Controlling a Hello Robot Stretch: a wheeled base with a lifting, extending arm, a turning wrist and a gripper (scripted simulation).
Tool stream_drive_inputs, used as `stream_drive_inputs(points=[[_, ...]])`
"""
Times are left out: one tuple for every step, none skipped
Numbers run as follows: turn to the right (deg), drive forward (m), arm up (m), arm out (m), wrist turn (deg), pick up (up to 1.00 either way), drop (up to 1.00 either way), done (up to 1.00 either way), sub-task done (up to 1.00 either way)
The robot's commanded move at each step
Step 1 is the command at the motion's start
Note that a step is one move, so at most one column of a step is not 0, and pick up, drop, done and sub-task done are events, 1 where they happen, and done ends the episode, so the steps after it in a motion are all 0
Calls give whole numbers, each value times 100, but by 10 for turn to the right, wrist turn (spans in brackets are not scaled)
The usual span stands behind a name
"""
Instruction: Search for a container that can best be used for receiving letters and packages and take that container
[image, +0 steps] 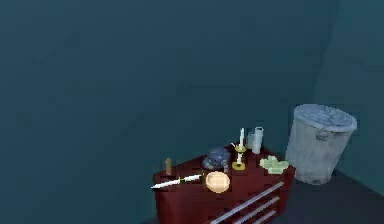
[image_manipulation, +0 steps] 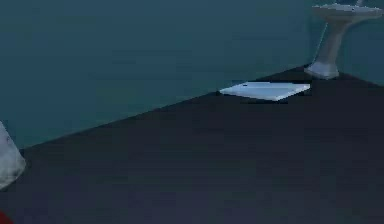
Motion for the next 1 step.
stream_drive_inputs(points=[[-450,0,0,0,0,0,0,0,0]])
